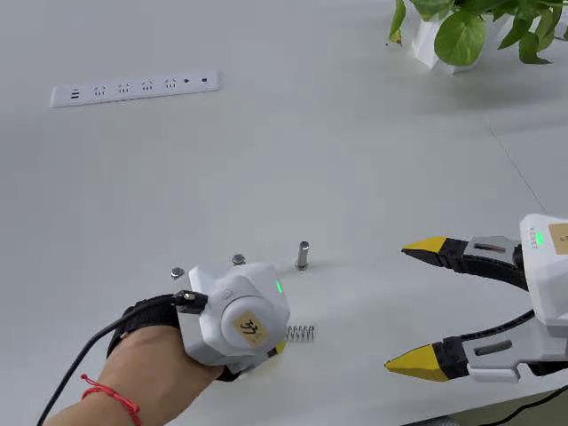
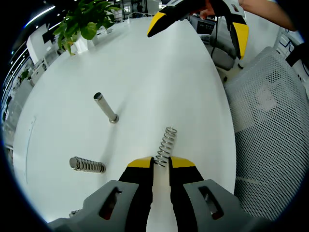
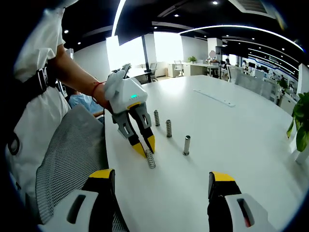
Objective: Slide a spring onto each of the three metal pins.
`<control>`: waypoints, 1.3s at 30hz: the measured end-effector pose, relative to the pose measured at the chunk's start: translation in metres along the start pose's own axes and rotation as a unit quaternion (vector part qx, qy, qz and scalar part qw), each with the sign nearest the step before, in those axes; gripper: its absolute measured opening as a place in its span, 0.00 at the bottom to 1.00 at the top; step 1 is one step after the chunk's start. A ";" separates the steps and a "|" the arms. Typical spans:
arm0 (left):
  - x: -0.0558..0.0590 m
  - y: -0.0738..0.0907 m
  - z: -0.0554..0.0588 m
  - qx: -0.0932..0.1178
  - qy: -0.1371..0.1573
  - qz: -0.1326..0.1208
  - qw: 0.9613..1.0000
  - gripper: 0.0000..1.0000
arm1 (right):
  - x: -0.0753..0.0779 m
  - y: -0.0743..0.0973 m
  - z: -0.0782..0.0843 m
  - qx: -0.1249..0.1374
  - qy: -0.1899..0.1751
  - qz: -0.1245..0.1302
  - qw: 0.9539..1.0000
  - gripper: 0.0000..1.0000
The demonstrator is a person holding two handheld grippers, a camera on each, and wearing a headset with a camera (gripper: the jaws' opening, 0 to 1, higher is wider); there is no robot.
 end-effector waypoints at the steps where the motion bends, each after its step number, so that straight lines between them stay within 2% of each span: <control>1: 0.000 0.000 0.000 0.002 0.001 0.001 1.000 0.08 | 0.000 0.000 0.000 0.001 0.000 0.000 1.000 0.79; 12: 0.002 0.003 0.002 0.014 0.006 -0.003 1.000 0.07 | -0.001 -0.007 0.003 -0.005 -0.002 -0.012 1.000 0.78; 17: 0.004 0.002 0.007 0.009 0.001 0.000 1.000 0.07 | -0.001 -0.010 0.003 -0.006 0.000 -0.015 1.000 0.78; 29: 0.003 0.008 0.000 0.025 0.003 0.000 1.000 0.07 | -0.001 -0.010 -0.001 -0.010 0.006 -0.016 1.000 0.78; 39: 0.005 0.010 0.001 0.030 0.001 0.002 1.000 0.07 | -0.002 -0.014 -0.003 -0.010 0.007 -0.019 1.000 0.77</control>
Point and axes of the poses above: the centre of the closed fingertips' face, and the gripper's own axes: y roughly backward along the fingers, x roughly to its right, z roughly out of its underside, the point moved 7 cm from there along y, roughly backward along the fingers, and after that the axes turned 7 degrees about x, right-handed, at the moved point
